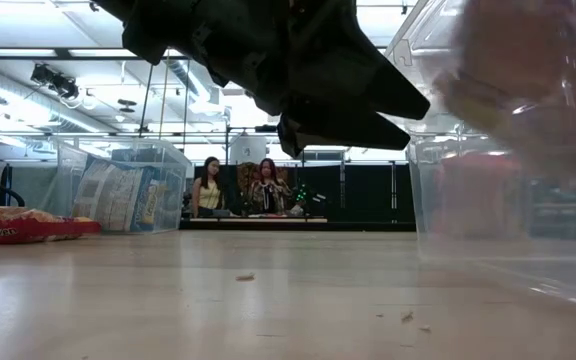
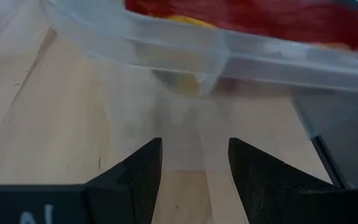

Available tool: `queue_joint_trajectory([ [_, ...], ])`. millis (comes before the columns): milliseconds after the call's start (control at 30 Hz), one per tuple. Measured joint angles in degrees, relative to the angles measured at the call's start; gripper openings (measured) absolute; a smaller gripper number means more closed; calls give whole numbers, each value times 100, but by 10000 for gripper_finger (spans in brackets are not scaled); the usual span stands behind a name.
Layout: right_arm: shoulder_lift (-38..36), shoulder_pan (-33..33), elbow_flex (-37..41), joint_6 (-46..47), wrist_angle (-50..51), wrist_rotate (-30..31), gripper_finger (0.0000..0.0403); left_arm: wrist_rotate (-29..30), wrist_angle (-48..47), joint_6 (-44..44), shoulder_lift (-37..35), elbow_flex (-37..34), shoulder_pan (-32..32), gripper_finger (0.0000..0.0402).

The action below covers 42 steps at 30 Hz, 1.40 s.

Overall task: Sort Maruchan noodles
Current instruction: Put the red noodle pack into the bottom transparent bin

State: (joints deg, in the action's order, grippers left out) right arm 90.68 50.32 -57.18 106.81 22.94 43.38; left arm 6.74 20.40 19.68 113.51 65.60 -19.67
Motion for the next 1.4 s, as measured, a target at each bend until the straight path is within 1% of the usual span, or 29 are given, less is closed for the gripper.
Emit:
queue_joint_trajectory([
  [167, -3, -141, 257, -1074, -934, 203, 0, 0, -9, 78, 0, 0, 1, 192],
  [233, -3, -148, 259, -1488, -1018, 204, 0, -2, -4, 140, 0, 0, 1, 192],
  [300, -3, -175, 259, -1623, -937, 158, 0, -2, -4, 219, 0, 0, 1, 192],
  [400, 1, -313, 371, -1660, -1019, -144, 0, 0, -4, 223, 0, 0, 1, 192],
  [600, 6, -690, 672, -2038, -1685, -672, 0, -5, 150, 372, 2, -5, 1, 192],
  [733, 6, -912, 681, -2201, -1656, -1134, 1, -20, 146, 374, 7, -13, 10, 192],
  [867, 4, -1035, 683, -2249, -1453, -1388, 8, 6, 130, 377, 7, -13, 19, 192],
  [1000, 6, -1080, 683, -2239, -1249, -1394, 22, 20, 127, 371, 7, -13, 34, 192],
  [1067, 6, -1106, 683, -2208, -1266, -1515, 33, 21, 122, 370, 7, -11, 32, 192],
  [1267, 8, -1112, 685, -1998, -1346, -1689, 80, -29, 111, 372, 7, -2, 46, 192],
  [1400, 8, -1123, 685, -2020, -1343, -2013, 105, -33, 109, 370, 7, -2, 56, 192],
])
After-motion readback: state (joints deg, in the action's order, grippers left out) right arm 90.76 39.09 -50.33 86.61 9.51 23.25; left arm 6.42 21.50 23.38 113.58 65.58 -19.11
